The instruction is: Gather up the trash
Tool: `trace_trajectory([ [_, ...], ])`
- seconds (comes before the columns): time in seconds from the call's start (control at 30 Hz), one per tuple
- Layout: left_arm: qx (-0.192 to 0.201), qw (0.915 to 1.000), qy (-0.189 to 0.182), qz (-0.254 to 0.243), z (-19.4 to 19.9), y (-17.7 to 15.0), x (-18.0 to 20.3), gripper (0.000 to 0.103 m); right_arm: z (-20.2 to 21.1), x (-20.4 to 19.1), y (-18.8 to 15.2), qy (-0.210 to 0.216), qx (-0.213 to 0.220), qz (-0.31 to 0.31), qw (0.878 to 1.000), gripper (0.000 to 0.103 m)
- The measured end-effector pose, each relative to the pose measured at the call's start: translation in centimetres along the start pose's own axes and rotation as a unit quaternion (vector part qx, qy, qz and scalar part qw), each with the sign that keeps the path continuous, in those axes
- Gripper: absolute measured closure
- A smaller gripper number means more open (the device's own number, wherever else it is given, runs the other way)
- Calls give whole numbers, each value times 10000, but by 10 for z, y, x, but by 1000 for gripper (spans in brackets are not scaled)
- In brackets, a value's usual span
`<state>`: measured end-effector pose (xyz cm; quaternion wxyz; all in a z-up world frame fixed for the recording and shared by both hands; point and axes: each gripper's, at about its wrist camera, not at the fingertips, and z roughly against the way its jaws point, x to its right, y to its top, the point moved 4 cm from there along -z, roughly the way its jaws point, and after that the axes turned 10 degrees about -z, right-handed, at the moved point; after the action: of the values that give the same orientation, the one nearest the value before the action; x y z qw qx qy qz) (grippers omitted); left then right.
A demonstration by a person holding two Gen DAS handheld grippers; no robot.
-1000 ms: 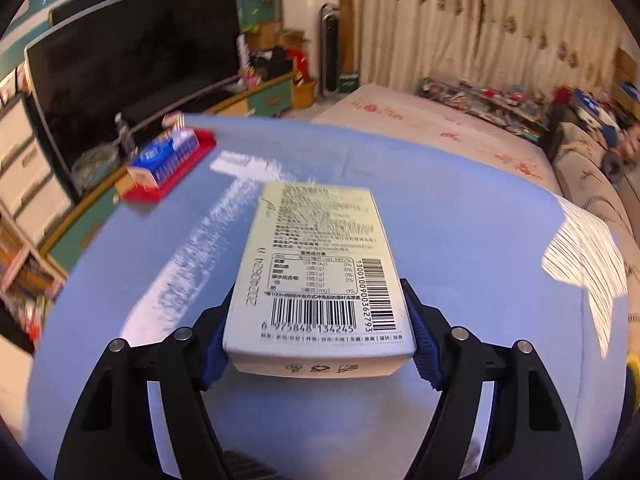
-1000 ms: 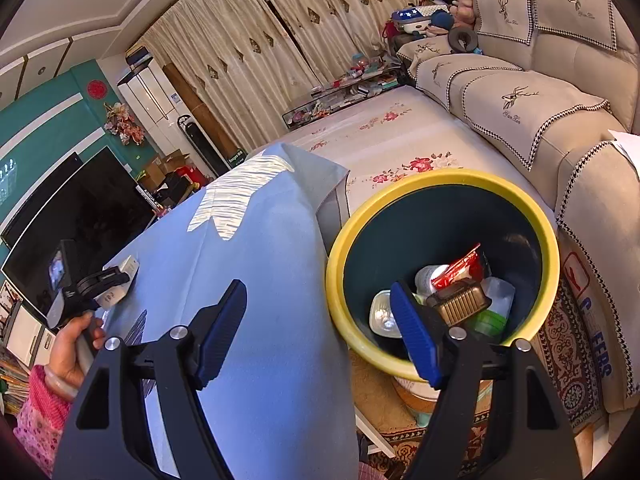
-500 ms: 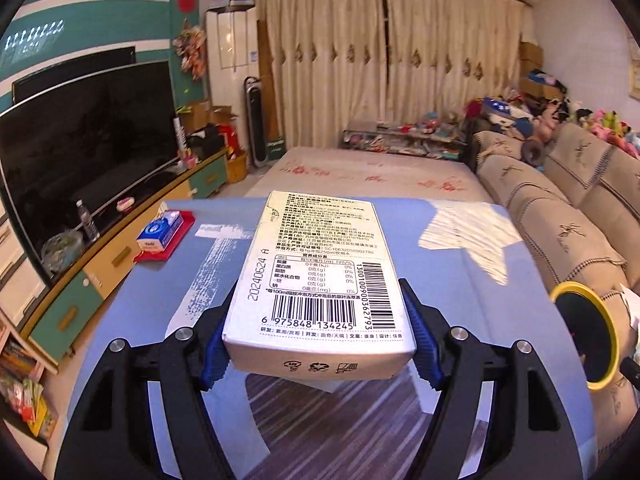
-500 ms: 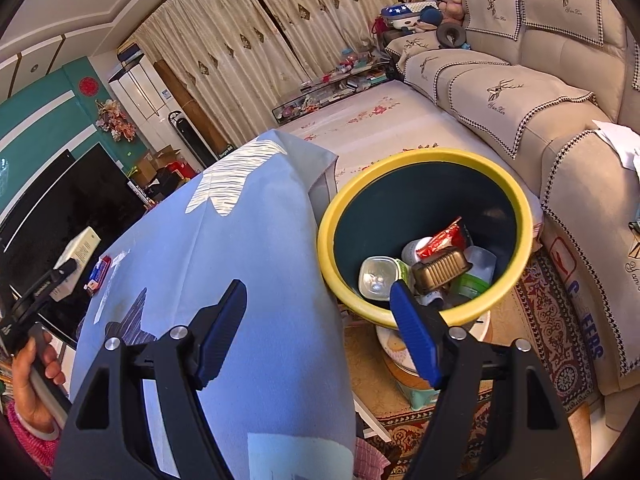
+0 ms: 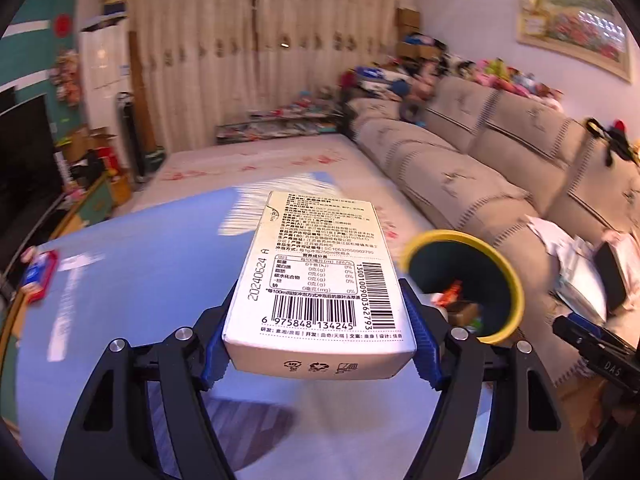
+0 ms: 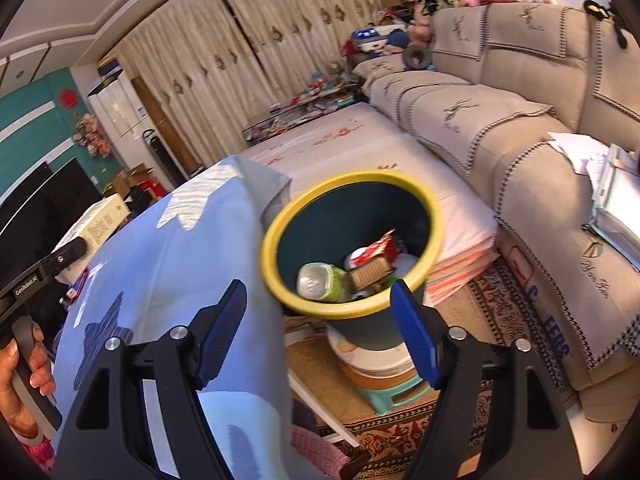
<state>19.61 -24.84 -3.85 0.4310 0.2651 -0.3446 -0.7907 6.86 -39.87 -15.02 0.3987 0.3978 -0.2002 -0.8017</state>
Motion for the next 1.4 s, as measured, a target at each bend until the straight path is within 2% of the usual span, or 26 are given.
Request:
trace_trajectory([
  [0.2,-452,9946,-870,-348,-67,32,89,31,12,33,9,-224,156,-235,9993,33],
  [0.33,-789,9880,-1265,-413,-127,40,115,31,17,49,12,-310,184,-331,9988,33],
  [0.37,-842,9867,-1333,-403,-138,41,123,30,18,51,13,-328,189,-342,9987,33],
  [0.4,-893,9861,-1356,-359,-150,43,129,26,19,52,13,-337,192,-352,9986,33],
  [0.43,-923,9863,-1325,-336,-160,43,130,15,21,52,12,-340,197,-362,9986,33],
  [0.5,-936,9882,-1187,-262,-172,45,130,13,23,51,12,-333,206,-349,9986,33],
  [0.57,-904,9887,-1191,-60,-169,46,116,13,25,47,7,-314,194,-292,9989,33],
  [0.63,-738,9907,-1144,22,-146,45,94,13,26,40,4,-254,151,-193,9994,33],
  [0.7,-354,9950,-929,64,-103,39,63,12,27,26,-1,-136,108,-52,9998,33],
  [0.73,-190,9965,-817,70,-81,34,47,7,28,19,-2,-78,108,28,9999,33],
  [0.8,189,9993,-313,-11,-28,20,13,5,30,1,-6,5,134,260,9996,33],
  [0.9,510,9985,171,-22,36,-6,-33,5,33,-37,-16,109,177,722,9972,33],
  [1.0,451,9970,597,188,88,-43,-79,5,36,-69,-26,140,245,1083,9937,32],
  [1.1,476,9940,839,506,127,-74,-114,5,41,-94,-37,200,289,1315,9907,31],
  [1.23,584,9890,1081,818,163,-102,-147,5,49,-114,-48,234,337,1464,9884,30],
  [1.4,675,9827,1357,1063,189,-132,-164,5,57,-123,-53,209,386,1558,9868,29],
])
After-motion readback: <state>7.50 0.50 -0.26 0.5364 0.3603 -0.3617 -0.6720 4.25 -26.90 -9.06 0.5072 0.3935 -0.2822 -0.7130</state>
